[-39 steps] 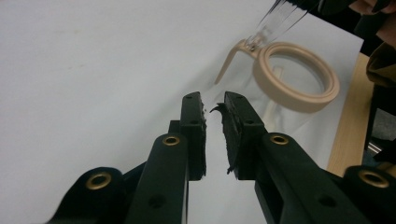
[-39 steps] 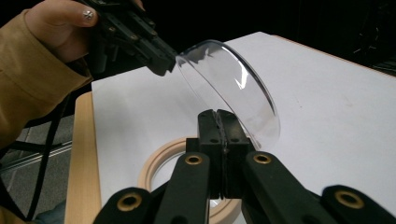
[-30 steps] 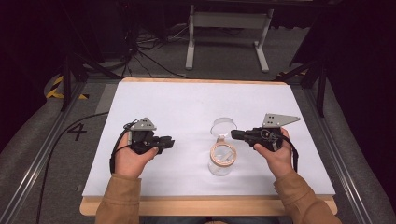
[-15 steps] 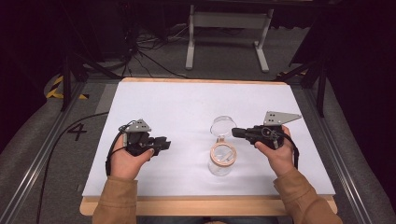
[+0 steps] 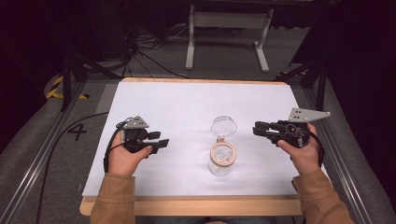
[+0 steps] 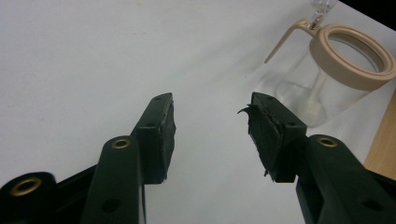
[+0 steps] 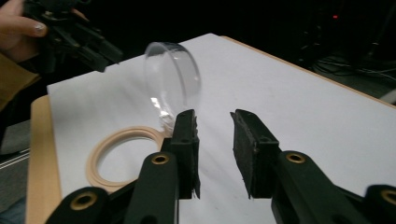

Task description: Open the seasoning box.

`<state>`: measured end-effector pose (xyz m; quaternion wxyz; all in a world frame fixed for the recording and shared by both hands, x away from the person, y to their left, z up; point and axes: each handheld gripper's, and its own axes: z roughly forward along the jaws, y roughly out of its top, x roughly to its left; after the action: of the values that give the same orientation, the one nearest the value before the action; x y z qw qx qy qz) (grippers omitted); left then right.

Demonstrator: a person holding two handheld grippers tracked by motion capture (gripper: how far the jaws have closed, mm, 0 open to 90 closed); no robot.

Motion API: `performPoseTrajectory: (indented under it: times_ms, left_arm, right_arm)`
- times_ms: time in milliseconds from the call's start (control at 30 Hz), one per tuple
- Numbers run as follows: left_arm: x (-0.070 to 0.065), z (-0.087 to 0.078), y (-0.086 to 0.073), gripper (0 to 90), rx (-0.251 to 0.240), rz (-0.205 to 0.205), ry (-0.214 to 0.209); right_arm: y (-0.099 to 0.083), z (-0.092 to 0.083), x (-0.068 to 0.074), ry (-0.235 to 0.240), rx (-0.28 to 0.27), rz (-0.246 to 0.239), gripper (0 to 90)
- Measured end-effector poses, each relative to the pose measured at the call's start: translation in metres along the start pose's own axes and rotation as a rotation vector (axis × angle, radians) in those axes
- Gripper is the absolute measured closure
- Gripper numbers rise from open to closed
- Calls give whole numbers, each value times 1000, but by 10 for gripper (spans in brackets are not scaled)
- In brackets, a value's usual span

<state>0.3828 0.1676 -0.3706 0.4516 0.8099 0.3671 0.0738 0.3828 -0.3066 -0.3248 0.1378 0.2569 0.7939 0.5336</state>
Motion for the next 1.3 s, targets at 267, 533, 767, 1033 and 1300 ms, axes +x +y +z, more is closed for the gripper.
performPoseTrajectory:
  times_ms: [267,533,767,1033,1300]
  left_arm:
    - [13,2,-1,460,-2,-23,49]
    - [26,9,-6,398,2,-52,102]
    - [40,15,-17,379,11,-88,159]
    - [53,22,-28,376,24,-103,177]
    - [58,28,-34,361,62,-116,168]
  right_arm:
    - [-14,-22,-20,-112,3,44,612]
    - [-32,-40,-42,-213,-6,79,574]
    - [-58,-43,-66,-267,95,152,529]
    - [-77,-37,-80,-303,169,163,504]
    - [-93,-26,-87,-318,281,177,482]
